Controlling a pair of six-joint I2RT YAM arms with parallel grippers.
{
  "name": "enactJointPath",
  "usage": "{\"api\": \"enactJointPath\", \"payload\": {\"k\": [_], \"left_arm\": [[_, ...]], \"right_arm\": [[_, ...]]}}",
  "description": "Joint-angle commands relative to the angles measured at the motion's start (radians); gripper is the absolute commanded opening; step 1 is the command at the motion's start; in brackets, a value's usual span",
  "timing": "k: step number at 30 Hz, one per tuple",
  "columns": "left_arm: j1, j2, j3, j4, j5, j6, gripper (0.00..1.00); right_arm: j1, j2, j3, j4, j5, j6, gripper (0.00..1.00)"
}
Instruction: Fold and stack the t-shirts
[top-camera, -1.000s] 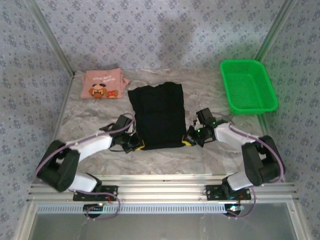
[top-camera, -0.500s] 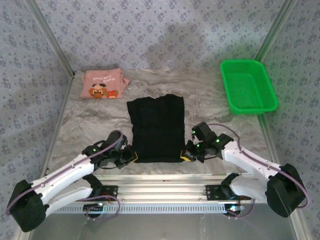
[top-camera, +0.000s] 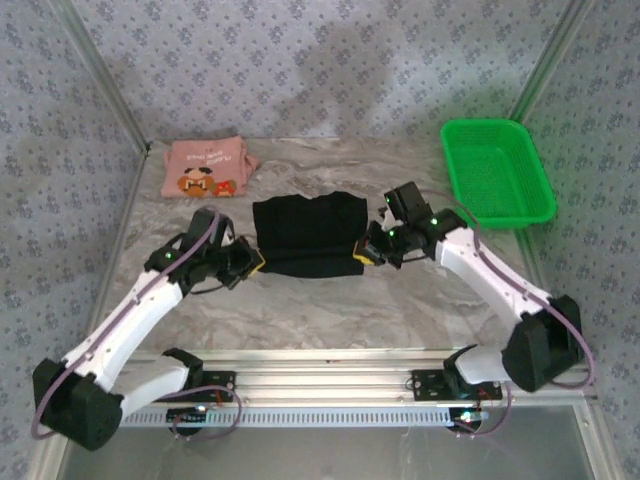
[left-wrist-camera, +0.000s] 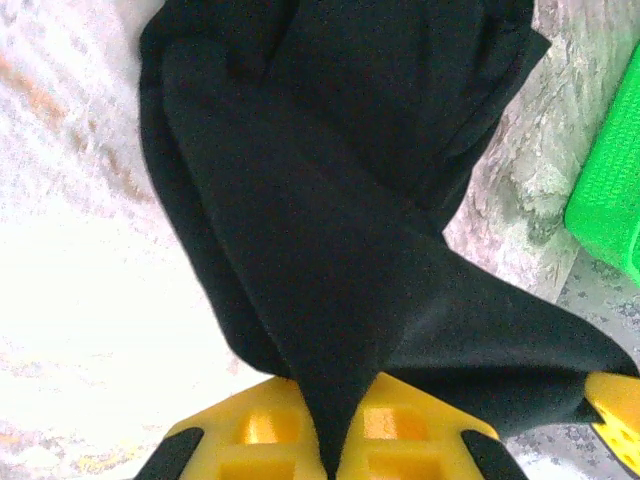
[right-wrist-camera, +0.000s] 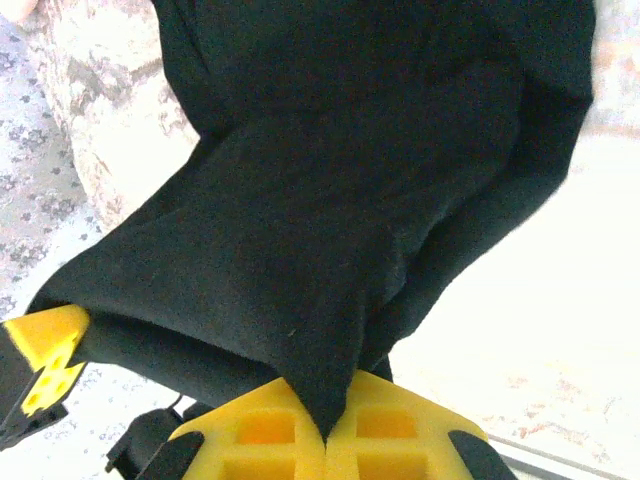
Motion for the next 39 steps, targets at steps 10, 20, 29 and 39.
{"api": "enactJointPath", "payload": {"k": [10, 20, 29, 39], "left_arm": [[0.155, 0.361, 0.305, 0.016, 0.124, 0.211, 0.00], [0.240, 0.580, 0.437, 0.044, 0.185, 0.274, 0.00], [0.282, 0.783, 0.580, 0.044, 0.223, 0.316, 0.00], [0.327, 1.047, 0.834, 0.014, 0.262, 0.359, 0.12]], "right_arm": [[-0.157, 0.338, 0.335, -0.085, -0.052, -0.173, 0.00], [-0.219, 0.549, 0.493, -0.107, -0.062, -0.211, 0.00], [-0.239, 0.738, 0.674, -0.130, -0.054, -0.210, 0.00], [-0.266, 0.940, 0.846, -0.118, -0.038, -0.175, 0.12]]}}
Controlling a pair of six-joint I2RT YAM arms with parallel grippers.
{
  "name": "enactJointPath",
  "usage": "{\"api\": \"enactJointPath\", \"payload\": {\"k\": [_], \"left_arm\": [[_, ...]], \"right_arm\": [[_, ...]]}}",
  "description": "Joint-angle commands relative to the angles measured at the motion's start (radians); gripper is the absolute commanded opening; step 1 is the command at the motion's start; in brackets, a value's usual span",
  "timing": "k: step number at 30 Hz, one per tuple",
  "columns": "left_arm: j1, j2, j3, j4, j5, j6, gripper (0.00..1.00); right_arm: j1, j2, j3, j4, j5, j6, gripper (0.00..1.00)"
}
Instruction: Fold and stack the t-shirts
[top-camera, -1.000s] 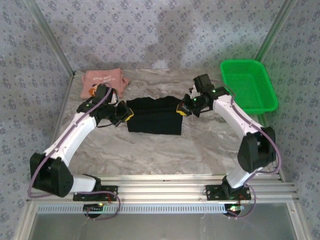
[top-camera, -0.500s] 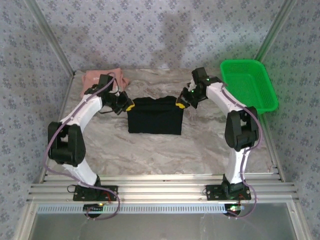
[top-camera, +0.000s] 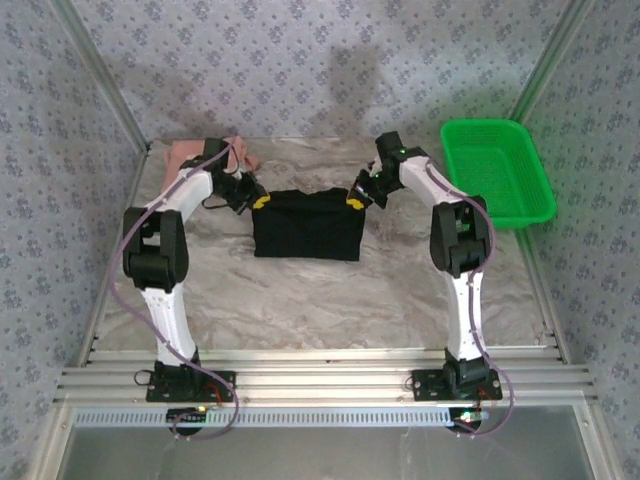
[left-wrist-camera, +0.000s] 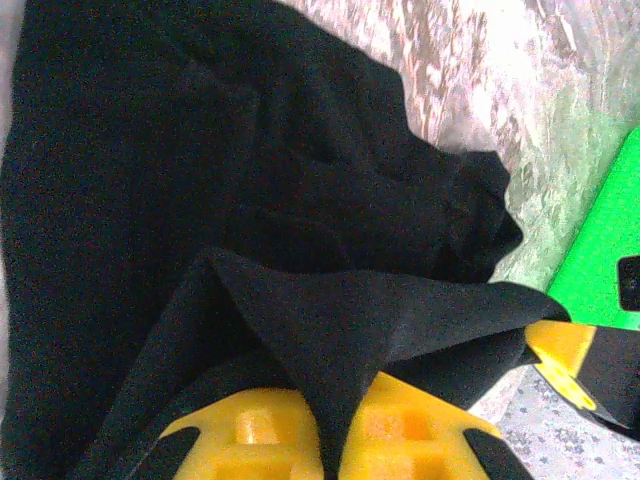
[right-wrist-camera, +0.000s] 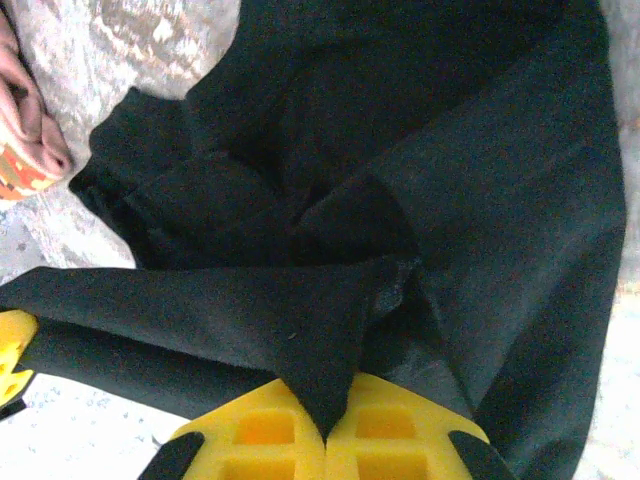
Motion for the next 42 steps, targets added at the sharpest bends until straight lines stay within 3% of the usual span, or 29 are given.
{"api": "enactJointPath", "payload": {"k": [1, 4, 7, 10, 13, 20, 22, 24, 27, 29, 31, 36, 42], "left_arm": [[0.042, 0.090, 0.127, -0.031, -0.015, 0.032, 0.19], [0.047, 0.143, 0.235, -0.015, 0.008, 0.005, 0.43], [0.047, 0.138, 0.375, -0.012, 0.014, -0.021, 0.59], [0.045, 0.104, 0.529, -0.112, -0.012, 0.019, 0.64], [0.044, 0.015, 0.553, -0.171, -0.041, 0.068, 0.68], [0.041, -0.240, 0.275, -0.121, -0.046, 0.127, 0.69], [0.034, -0.311, 0.157, -0.073, -0.040, 0.121, 0.68], [0.015, -0.361, 0.060, -0.006, -0.034, 0.122, 0.61], [-0.023, -0.389, -0.067, 0.041, -0.020, 0.105, 0.38], [-0.046, -0.382, -0.142, 0.083, -0.005, 0.074, 0.22], [-0.073, -0.362, -0.189, 0.115, -0.016, 0.063, 0.14], [-0.093, -0.217, -0.187, 0.196, 0.005, 0.046, 0.12], [-0.093, 0.021, -0.009, 0.197, -0.013, 0.071, 0.14]], "right_arm": [[-0.058, 0.080, 0.087, -0.032, 0.075, 0.023, 0.21], [-0.084, 0.140, 0.186, -0.007, 0.051, 0.040, 0.36], [-0.108, 0.141, 0.297, -0.005, 0.060, 0.046, 0.48], [-0.128, 0.079, 0.341, -0.035, 0.101, -0.002, 0.52], [-0.131, -0.037, 0.273, -0.039, 0.121, -0.053, 0.54], [-0.092, -0.285, -0.068, 0.113, 0.015, -0.084, 0.52], [-0.059, -0.335, -0.160, 0.158, 0.012, -0.071, 0.46], [-0.029, -0.364, -0.241, 0.219, 0.001, -0.032, 0.32], [0.013, -0.364, -0.337, 0.298, -0.003, 0.020, 0.12], [0.040, -0.339, -0.375, 0.346, -0.014, 0.053, 0.07], [0.059, -0.301, -0.393, 0.404, -0.017, 0.090, 0.05], [0.077, -0.165, -0.328, 0.459, -0.004, 0.127, 0.03], [0.051, 0.002, -0.209, 0.517, 0.025, 0.190, 0.03]]}}
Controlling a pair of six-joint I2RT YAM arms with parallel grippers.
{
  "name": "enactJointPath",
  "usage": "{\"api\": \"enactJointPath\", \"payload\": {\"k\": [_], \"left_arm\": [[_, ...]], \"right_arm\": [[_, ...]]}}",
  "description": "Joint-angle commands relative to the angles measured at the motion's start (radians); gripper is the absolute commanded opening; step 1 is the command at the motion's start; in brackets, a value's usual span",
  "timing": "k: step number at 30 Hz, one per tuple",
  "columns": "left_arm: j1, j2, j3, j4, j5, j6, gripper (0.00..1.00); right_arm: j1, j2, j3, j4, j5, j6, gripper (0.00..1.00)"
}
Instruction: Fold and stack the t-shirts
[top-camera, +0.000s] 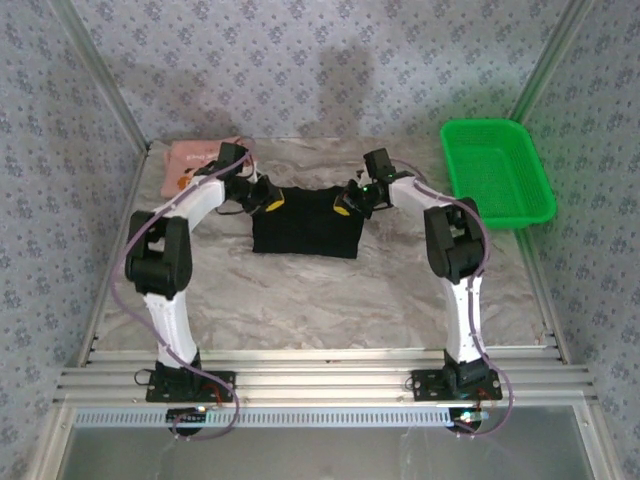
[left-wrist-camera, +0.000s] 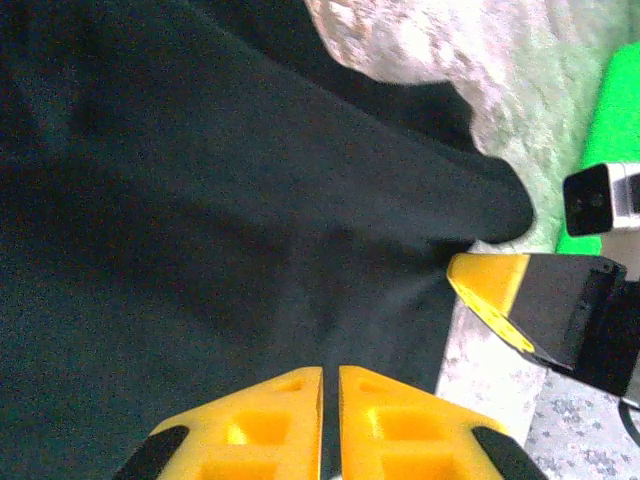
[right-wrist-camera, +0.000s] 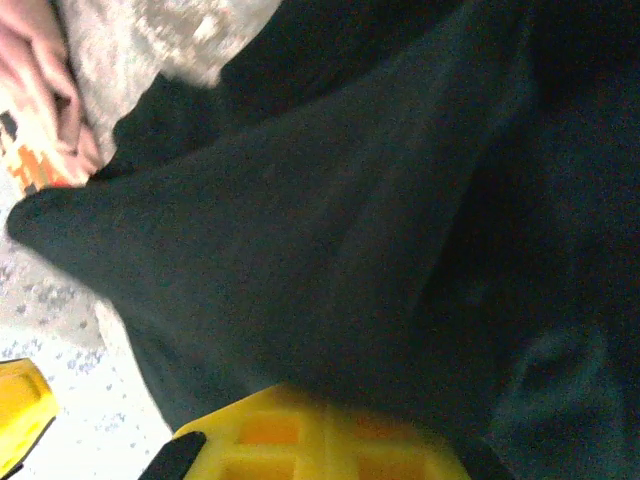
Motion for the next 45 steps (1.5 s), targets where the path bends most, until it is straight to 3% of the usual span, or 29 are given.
{"api": "enactJointPath", "payload": {"k": [1, 3, 5, 10, 11, 19, 24, 27, 31, 45], "left_arm": [[0.007, 0.105, 0.131, 0.041, -0.010, 0.013, 0.14], [0.011, 0.169, 0.195, 0.067, -0.014, -0.002, 0.18], [0.017, 0.235, 0.275, 0.074, -0.013, -0.019, 0.29], [0.033, 0.369, 0.455, 0.057, -0.019, -0.046, 0.54], [0.036, 0.370, 0.466, 0.068, -0.008, -0.057, 0.57], [0.047, 0.093, 0.407, 0.017, 0.008, -0.019, 0.71], [0.077, -0.108, 0.169, -0.051, -0.051, 0.047, 0.77], [0.078, -0.154, 0.088, -0.142, -0.139, 0.137, 0.83], [0.057, -0.142, 0.031, -0.180, -0.260, 0.200, 0.87], [-0.064, 0.141, 0.167, -0.209, -0.422, 0.162, 0.89]], "right_arm": [[-0.024, 0.082, 0.096, 0.066, 0.030, 0.057, 0.03], [-0.038, 0.127, 0.146, 0.090, 0.050, 0.076, 0.09], [-0.053, 0.162, 0.181, 0.136, 0.059, 0.116, 0.14], [-0.080, 0.208, 0.221, 0.241, 0.062, 0.208, 0.46], [-0.080, 0.203, 0.224, 0.245, 0.058, 0.217, 0.48], [-0.075, -0.009, 0.139, 0.103, 0.033, 0.105, 0.62], [-0.051, -0.174, 0.082, -0.134, 0.102, -0.114, 0.85], [-0.043, -0.287, -0.003, -0.157, 0.124, -0.190, 0.93], [-0.028, -0.427, -0.117, -0.172, 0.135, -0.248, 0.96], [0.000, -0.809, -0.437, -0.202, 0.104, -0.268, 0.99]]}}
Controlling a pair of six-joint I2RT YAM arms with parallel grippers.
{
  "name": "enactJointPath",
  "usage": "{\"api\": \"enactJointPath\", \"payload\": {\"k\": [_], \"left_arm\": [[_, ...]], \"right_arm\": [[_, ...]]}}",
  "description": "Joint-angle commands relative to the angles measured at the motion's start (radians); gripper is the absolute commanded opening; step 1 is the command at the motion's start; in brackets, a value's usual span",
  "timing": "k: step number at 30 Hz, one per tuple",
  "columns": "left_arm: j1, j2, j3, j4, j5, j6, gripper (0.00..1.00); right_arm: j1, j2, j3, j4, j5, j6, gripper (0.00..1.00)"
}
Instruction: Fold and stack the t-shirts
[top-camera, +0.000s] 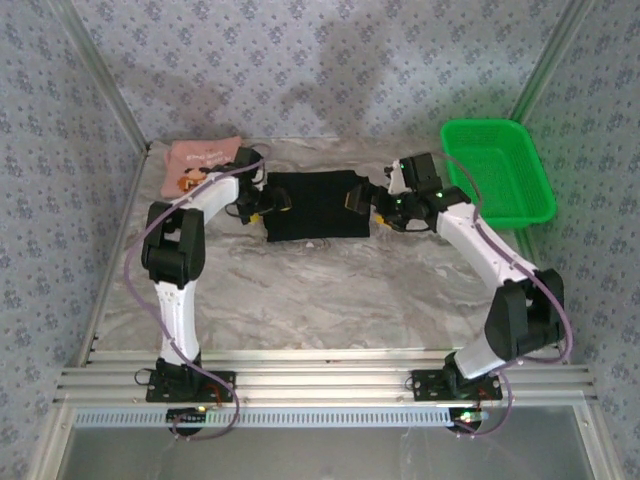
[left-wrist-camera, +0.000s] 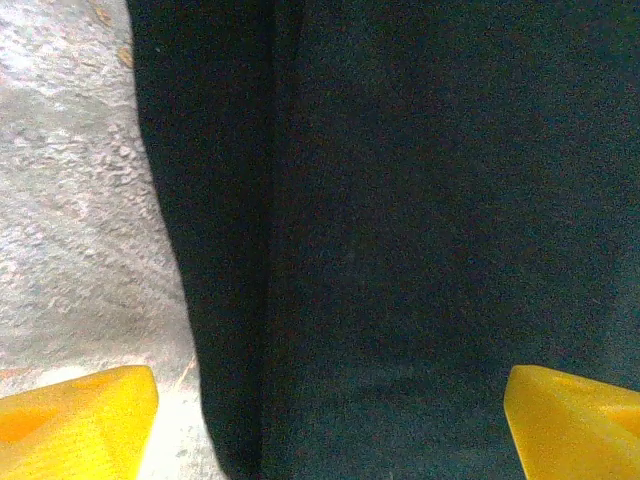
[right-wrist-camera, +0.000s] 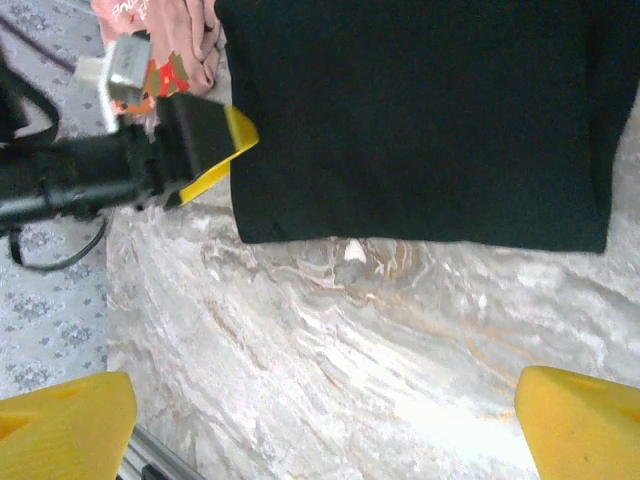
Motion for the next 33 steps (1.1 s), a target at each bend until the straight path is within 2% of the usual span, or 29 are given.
{"api": "enactJointPath", "payload": {"k": [1, 4, 7, 12, 15, 18, 22, 27, 33], "left_arm": [[-0.025, 0.047, 0.078, -0.040, -0.085, -0.010, 0.89], [-0.058, 0.094, 0.120, -0.042, -0.136, -0.020, 0.89], [-0.088, 0.147, 0.184, -0.114, -0.197, -0.026, 0.88], [-0.122, 0.230, 0.270, -0.202, -0.268, -0.028, 0.82], [-0.138, 0.246, 0.268, -0.202, -0.298, -0.025, 0.69], [-0.152, 0.249, 0.266, -0.196, -0.337, -0.012, 0.46], [-0.158, 0.230, 0.291, -0.193, -0.385, 0.031, 0.27], [-0.153, 0.208, 0.427, -0.267, -0.465, 0.115, 0.09], [-0.141, 0.192, 0.628, -0.326, -0.567, 0.307, 0.04]], "right_arm": [[-0.002, -0.094, -0.029, -0.040, -0.005, -0.036, 1.00], [-0.009, -0.140, -0.044, -0.053, -0.012, -0.043, 1.00], [-0.019, -0.169, -0.044, -0.080, -0.018, -0.053, 1.00], [-0.037, -0.206, -0.044, -0.124, -0.035, -0.066, 1.00], [-0.053, -0.227, -0.083, -0.136, -0.047, -0.066, 1.00], [-0.061, -0.244, -0.093, -0.130, -0.055, -0.061, 1.00], [-0.065, -0.252, -0.098, -0.123, -0.064, -0.057, 1.00], [-0.065, -0.250, -0.114, -0.103, -0.072, -0.047, 1.00], [-0.061, -0.257, -0.123, -0.061, -0.071, -0.042, 1.00]]}}
